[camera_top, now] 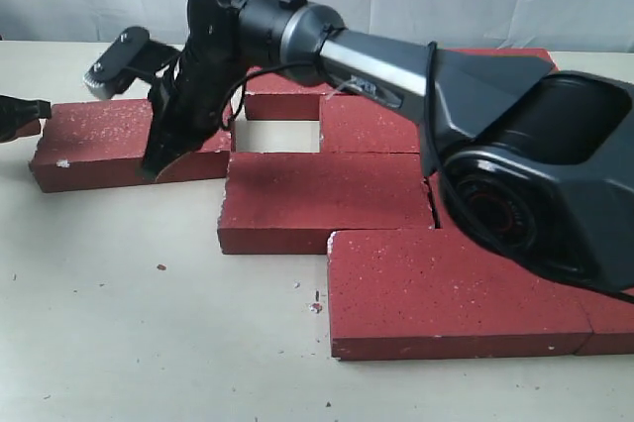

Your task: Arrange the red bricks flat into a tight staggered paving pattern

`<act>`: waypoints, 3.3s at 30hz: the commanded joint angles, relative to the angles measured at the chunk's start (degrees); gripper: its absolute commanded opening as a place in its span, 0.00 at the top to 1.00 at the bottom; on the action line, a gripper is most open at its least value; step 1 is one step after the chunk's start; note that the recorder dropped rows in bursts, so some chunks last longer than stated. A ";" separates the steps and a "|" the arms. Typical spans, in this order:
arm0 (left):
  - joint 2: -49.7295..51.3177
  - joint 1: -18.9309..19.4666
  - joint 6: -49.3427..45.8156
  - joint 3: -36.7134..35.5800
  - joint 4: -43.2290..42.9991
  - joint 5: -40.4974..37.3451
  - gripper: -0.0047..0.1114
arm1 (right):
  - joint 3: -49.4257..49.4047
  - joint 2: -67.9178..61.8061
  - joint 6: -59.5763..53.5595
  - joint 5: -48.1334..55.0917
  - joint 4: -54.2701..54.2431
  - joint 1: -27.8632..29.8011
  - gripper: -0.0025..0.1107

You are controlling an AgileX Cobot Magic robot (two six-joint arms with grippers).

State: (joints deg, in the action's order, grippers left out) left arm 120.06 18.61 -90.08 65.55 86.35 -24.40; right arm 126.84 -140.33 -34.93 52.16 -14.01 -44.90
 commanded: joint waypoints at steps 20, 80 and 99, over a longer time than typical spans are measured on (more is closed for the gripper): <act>4.72 0.06 -0.10 2.31 3.21 -5.97 0.96 | 0.42 -5.51 12.50 -8.22 -1.30 10.27 0.99; 1.70 -2.36 -0.76 2.40 0.20 2.28 0.96 | -10.42 11.01 21.95 10.73 20.06 12.86 0.99; -4.73 -0.47 41.50 2.31 -36.60 -1.64 0.96 | -53.36 35.46 18.53 -16.92 28.16 12.96 0.99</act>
State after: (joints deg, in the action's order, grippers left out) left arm 113.40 18.02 -51.11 67.89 47.94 -26.69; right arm 74.31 -105.90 -15.60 39.04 12.65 -32.27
